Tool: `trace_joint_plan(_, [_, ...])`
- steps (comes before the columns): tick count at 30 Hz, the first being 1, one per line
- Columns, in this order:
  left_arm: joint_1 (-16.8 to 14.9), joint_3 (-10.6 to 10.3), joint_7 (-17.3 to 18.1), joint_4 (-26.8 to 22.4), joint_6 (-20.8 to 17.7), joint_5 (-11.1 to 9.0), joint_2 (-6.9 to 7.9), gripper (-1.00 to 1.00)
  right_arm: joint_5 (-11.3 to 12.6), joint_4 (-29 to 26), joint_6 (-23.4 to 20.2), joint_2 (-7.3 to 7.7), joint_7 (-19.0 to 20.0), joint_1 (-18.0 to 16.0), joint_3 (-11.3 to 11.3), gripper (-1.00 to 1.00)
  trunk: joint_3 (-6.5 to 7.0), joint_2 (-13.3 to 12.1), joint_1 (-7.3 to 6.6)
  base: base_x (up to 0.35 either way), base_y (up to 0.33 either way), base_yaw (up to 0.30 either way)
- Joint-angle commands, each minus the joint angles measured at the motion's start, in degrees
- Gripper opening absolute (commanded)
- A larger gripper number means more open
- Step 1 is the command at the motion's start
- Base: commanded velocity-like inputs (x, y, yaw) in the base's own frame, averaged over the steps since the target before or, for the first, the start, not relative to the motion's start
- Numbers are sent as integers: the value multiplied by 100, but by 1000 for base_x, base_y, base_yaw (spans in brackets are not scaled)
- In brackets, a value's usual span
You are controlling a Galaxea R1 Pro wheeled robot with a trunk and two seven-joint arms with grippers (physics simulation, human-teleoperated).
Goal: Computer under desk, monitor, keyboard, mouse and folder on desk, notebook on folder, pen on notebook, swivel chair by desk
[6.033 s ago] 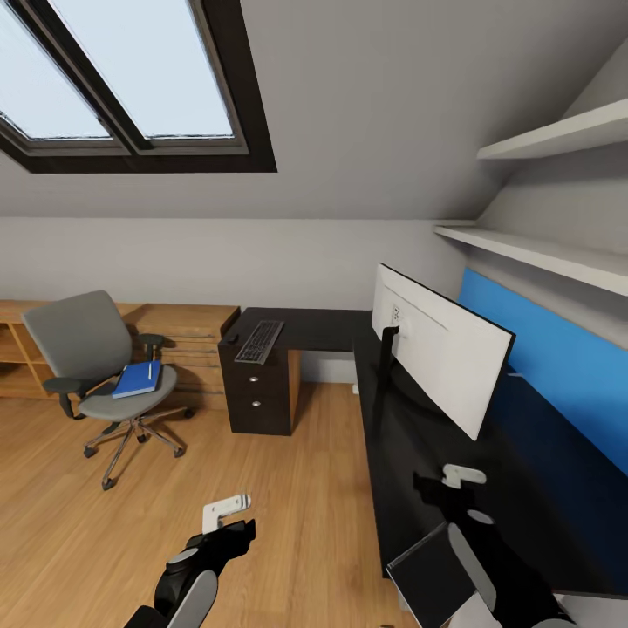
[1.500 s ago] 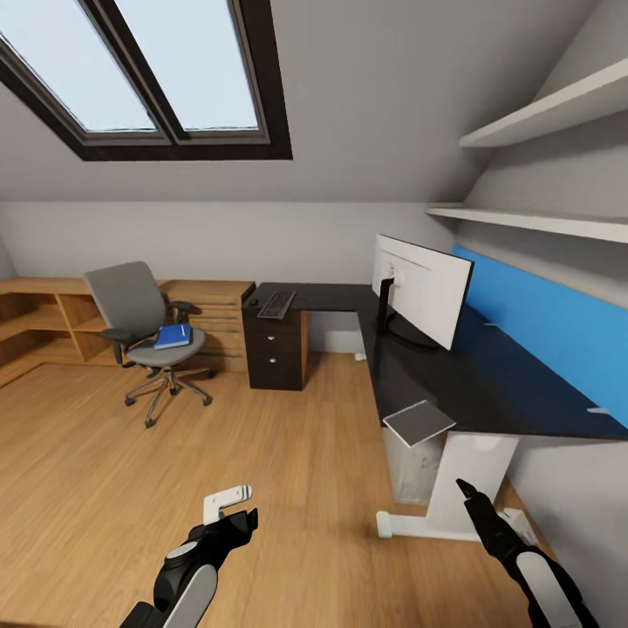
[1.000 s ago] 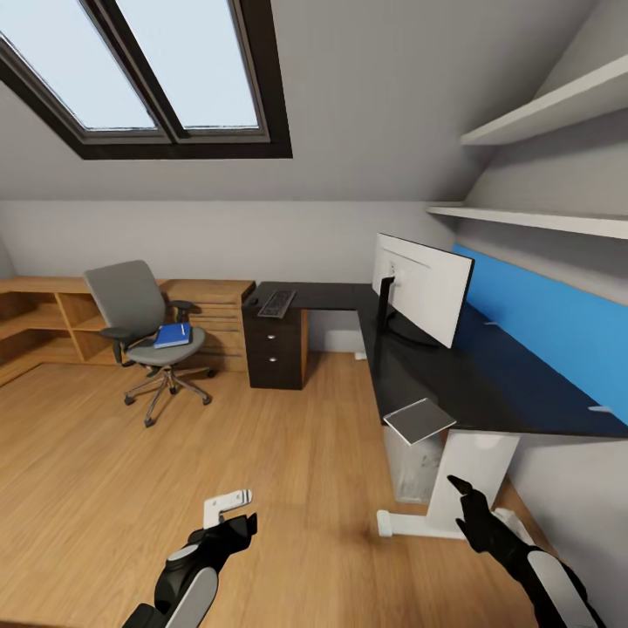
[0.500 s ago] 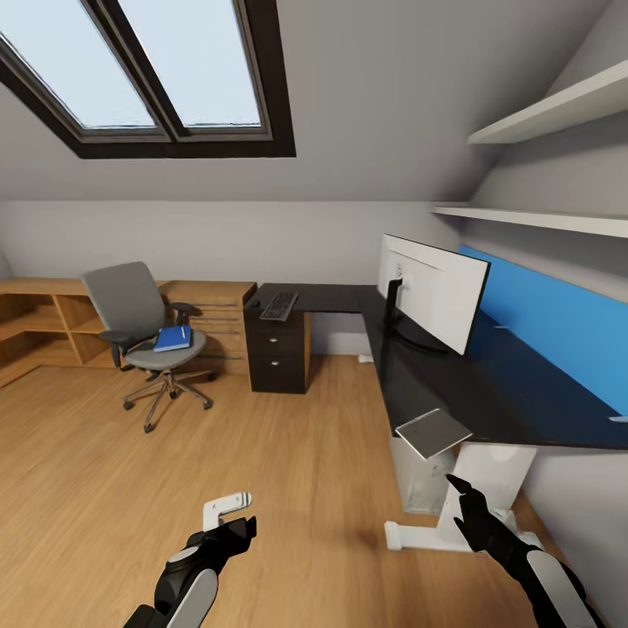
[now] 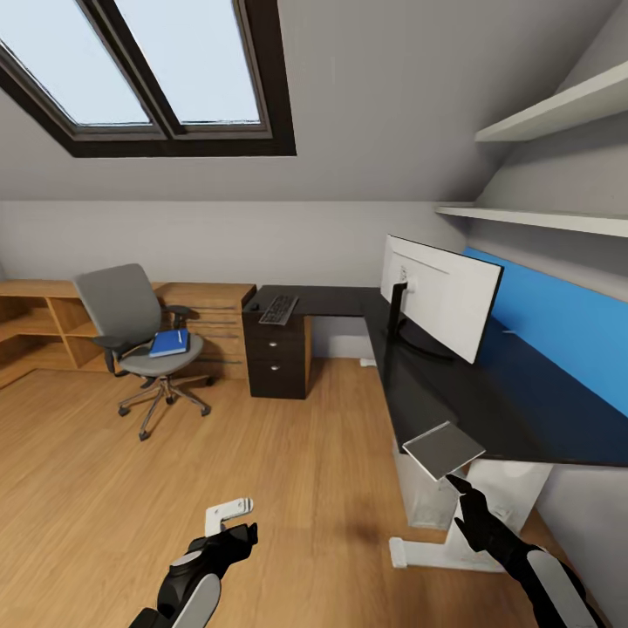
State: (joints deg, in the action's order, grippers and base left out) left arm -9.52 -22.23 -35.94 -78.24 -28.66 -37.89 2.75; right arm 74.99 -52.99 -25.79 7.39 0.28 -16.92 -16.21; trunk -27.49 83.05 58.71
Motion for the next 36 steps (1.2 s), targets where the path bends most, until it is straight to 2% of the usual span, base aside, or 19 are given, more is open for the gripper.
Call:
trace_joint_plan(1, [-6, -20, -55, -1, -3, -49, 6, 100, 15, -1, -32, -2, 2, -4, -14, 100, -6, 3, 1, 189, -33, 0])
trace_joint_plan(8, [-6, -105, -43, 24, -5, -53, 0, 100, 10, -1, -21, -1, -1, -4, -14, 100, -6, 3, 1, 197, -56, 0])
trace_joint_plan(20, [-6, -136, -31, 32, -3, -58, -2, 100, 7, 10, -5, -5, -10, -4, -14, 100, -6, 3, 1, 127, -44, 0])
trace_joint_plan(32, [-6, -155, -36, 27, -8, -50, -14, 100, -2, 17, 2, -10, -11, -4, -11, 100, -6, 3, 1, 24, -9, 0])
trace_joint_plan(35, [-6, -300, -47, 3, -6, -44, -22, 100, -2, 17, -1, -10, -11, -4, -8, 100, -6, 3, 1, 0, 0, 0])
trace_joint_plan(36, [-6, -419, -61, -7, -3, -40, -24, 100, -2, 17, 1, -10, -11, -4, -7, 100, -6, 3, 1, 0, 0, 0])
